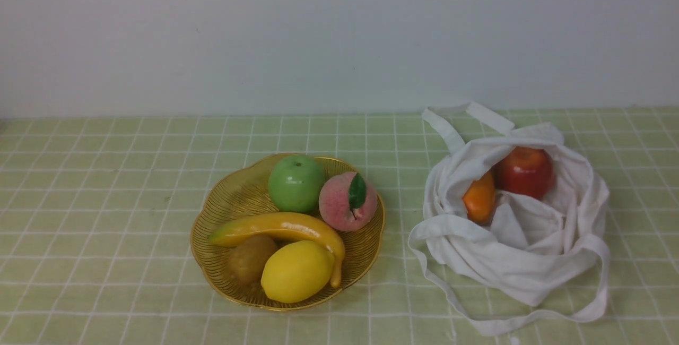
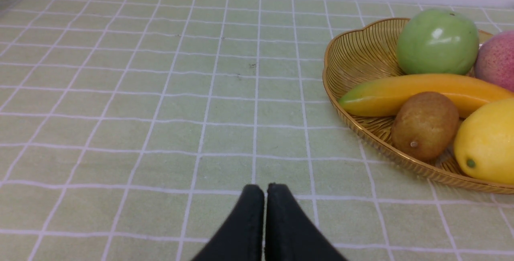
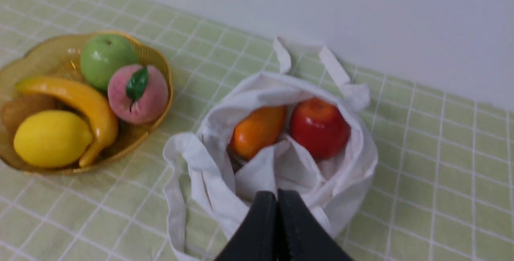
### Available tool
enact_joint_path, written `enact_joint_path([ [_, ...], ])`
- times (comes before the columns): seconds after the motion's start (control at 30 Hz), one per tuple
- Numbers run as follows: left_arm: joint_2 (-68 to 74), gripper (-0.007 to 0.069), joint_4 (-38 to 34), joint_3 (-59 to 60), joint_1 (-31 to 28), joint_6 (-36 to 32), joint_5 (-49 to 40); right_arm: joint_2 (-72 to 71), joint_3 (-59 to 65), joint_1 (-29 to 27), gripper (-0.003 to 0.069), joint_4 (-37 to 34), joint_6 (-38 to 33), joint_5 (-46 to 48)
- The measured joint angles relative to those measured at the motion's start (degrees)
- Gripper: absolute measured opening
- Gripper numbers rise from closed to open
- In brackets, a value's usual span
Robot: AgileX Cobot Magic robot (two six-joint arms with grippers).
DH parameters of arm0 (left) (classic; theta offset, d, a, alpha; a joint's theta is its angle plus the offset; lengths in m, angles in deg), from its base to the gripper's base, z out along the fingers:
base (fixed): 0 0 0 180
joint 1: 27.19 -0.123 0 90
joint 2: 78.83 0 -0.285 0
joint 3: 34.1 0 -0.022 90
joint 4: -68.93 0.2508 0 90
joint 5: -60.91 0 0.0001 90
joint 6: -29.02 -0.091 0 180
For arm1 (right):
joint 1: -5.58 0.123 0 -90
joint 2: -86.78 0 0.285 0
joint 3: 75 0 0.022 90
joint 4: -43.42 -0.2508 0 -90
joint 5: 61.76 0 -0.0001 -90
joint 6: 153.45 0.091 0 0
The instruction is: Take the fruit out of the bag on the green coffee tablecloth and place them on the plate.
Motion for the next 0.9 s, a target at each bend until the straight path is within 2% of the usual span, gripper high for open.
enact_joint_path([
  [0.13,0.0,-0.0008,0.0,0.0,0.0,0.0,0.0,-5.7,18.5,0.0,-0.0015,2.7,2.4,-26.8],
  [0.17,0.0,-0.0008,0.0,0.0,0.0,0.0,0.0,-5.7,19.0,0.0,-0.0015,2.9,2.3,-27.8],
  [0.23,0.0,-0.0008,0.0,0.0,0.0,0.0,0.0,-5.9,23.8,0.0,-0.0015,4.2,2.5,-37.6],
  [0.37,0.0,-0.0008,0.0,0.0,0.0,0.0,0.0,-5.9,26.2,0.0,-0.0015,5.5,2.6,-45.8],
  [0.9,0.0,-0.0008,0.0,0.0,0.0,0.0,0.0,-6.0,26.4,0.0,-0.0015,5.8,2.6,-47.3],
])
